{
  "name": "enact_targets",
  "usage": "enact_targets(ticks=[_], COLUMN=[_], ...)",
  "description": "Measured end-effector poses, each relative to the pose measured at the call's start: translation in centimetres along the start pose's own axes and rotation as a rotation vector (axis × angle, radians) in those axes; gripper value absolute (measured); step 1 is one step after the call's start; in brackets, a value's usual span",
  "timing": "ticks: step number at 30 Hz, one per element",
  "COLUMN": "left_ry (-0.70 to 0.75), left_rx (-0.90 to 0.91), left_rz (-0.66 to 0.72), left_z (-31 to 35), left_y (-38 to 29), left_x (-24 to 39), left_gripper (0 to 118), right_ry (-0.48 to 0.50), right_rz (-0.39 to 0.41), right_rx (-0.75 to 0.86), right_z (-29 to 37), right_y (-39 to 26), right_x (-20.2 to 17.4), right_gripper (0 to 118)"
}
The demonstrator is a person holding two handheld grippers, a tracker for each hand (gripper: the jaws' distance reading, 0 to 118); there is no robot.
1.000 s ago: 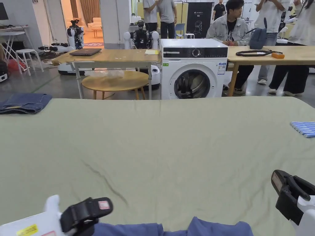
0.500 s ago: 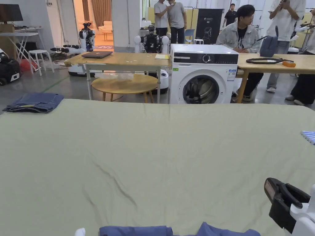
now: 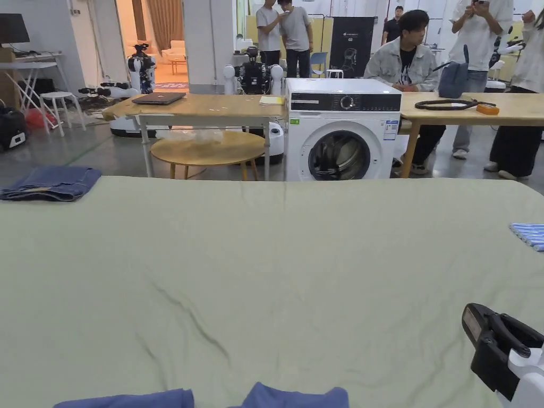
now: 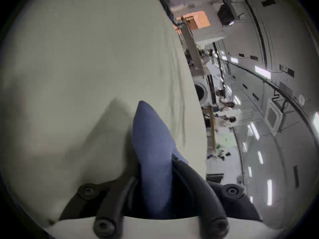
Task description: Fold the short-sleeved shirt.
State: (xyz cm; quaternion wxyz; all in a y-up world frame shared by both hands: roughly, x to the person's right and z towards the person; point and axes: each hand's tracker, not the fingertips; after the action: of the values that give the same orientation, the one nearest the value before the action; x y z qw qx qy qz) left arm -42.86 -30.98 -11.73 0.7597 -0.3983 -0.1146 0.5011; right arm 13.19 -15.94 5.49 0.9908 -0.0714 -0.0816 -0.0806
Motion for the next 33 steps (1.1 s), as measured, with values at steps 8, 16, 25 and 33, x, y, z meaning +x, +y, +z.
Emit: enact_targets(ticks=[8,16,25,33], left_ry=[-0.007,-0.037,-0.251,-0.061], left_rx=[-0.060,-0.375,-0.386,-0.314], left_rz=[-0.341,-0.659,-0.582,-1.021], left_z=[-1.4,-13.6,-15.0,-14.0], left_y=[-5.2,-16.4,-18.6,-21.8], left_x=[10.6,17.5,19.1,18.5], left_gripper=[7,21,80,2], right_ry=[0.074,0.056,-0.031,-0.018], right_rz=[0.000,-0.014,0.011,-0.029], right_rx=[-0.006,0.005,-0.007,-0.021], right_z=[-0.8,1.0,3.0,1.7], right_y=[-0.4,-0.7,-0.8,-1.8], right_x=[-1.3,0.5,3.5,3.0], right_gripper=[0,0,0,0])
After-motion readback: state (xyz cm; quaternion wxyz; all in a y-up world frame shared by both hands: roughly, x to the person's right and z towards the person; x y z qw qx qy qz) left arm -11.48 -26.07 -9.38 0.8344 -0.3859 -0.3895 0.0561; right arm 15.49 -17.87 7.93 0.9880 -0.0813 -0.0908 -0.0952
